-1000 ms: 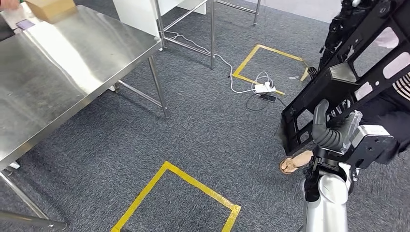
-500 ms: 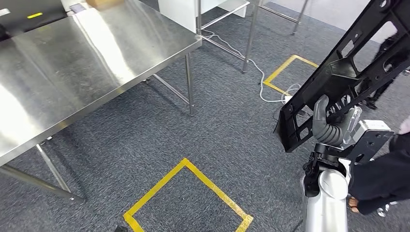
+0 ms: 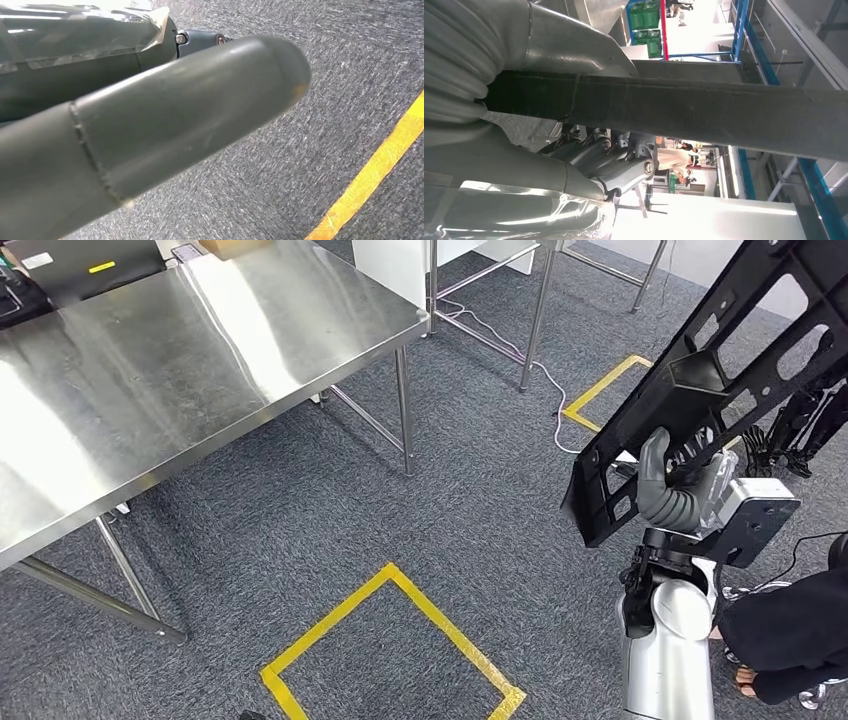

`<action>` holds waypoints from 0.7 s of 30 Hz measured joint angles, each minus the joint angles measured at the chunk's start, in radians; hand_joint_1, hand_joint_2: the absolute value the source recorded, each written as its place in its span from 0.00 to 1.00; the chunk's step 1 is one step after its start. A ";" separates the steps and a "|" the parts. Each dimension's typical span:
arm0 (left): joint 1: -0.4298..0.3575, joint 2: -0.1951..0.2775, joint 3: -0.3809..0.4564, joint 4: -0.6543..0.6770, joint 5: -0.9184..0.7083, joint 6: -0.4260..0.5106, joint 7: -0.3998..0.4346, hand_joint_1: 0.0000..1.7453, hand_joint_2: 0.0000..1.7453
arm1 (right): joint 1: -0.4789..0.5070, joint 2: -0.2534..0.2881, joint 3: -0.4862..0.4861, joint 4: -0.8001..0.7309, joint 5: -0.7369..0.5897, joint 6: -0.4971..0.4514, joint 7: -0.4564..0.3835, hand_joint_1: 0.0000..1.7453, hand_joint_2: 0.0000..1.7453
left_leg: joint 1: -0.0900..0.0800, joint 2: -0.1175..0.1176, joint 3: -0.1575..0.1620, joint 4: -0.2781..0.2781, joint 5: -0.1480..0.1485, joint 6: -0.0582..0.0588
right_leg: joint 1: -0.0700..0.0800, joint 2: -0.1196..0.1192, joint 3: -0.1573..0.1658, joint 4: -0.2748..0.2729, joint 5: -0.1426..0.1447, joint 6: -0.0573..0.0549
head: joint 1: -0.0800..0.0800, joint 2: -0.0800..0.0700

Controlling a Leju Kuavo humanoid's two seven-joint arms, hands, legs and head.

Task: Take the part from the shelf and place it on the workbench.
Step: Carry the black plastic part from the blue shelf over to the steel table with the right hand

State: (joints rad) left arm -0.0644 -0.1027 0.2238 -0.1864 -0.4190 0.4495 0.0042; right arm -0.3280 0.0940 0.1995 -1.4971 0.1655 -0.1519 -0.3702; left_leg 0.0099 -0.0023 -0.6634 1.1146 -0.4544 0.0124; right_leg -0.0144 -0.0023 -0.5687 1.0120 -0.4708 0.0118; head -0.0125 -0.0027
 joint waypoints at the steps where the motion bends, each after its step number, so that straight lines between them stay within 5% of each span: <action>1: -0.002 0.000 0.000 0.000 0.000 -0.002 -0.001 0.00 0.00 | -0.003 0.001 0.000 0.001 0.000 -0.001 0.000 1.00 1.00 | -0.003 0.003 0.028 -0.054 0.014 0.005 | 0.003 -0.001 -0.001 0.000 -0.001 0.001 | 0.001 0.000; 6: -0.007 -0.001 0.002 0.000 0.002 -0.016 -0.006 0.00 0.00 | -0.015 0.007 0.000 0.013 -0.003 -0.002 -0.003 1.00 1.00 | -0.015 0.002 0.049 -0.094 0.020 -0.004 | 0.014 -0.005 -0.008 0.006 -0.005 0.002 | 0.001 0.000; 16: -0.015 0.000 0.015 -0.002 0.017 -0.035 -0.077 0.00 0.00 | -0.057 0.024 0.000 0.057 -0.002 0.001 -0.020 1.00 1.00 | -0.024 -0.002 0.046 -0.093 0.022 0.008 | 0.005 -0.008 -0.008 0.001 0.001 0.013 | 0.001 0.000; 21: -0.022 -0.004 0.035 -0.008 0.043 -0.056 -0.175 0.00 0.00 | -0.076 0.037 0.001 0.077 -0.001 0.007 -0.031 1.00 1.00 | -0.016 -0.002 0.059 -0.120 0.030 0.037 | -0.005 -0.012 -0.005 -0.011 0.005 0.033 | -0.001 0.000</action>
State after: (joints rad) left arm -0.0862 -0.1072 0.2592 -0.1939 -0.3760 0.3935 -0.1705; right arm -0.4038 0.1312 0.2003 -1.4204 0.1645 -0.1448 -0.4010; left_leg -0.0058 -0.0045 -0.6041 0.9948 -0.4246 0.0493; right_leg -0.0197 -0.0141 -0.5735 1.0008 -0.4657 0.0446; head -0.0131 -0.0027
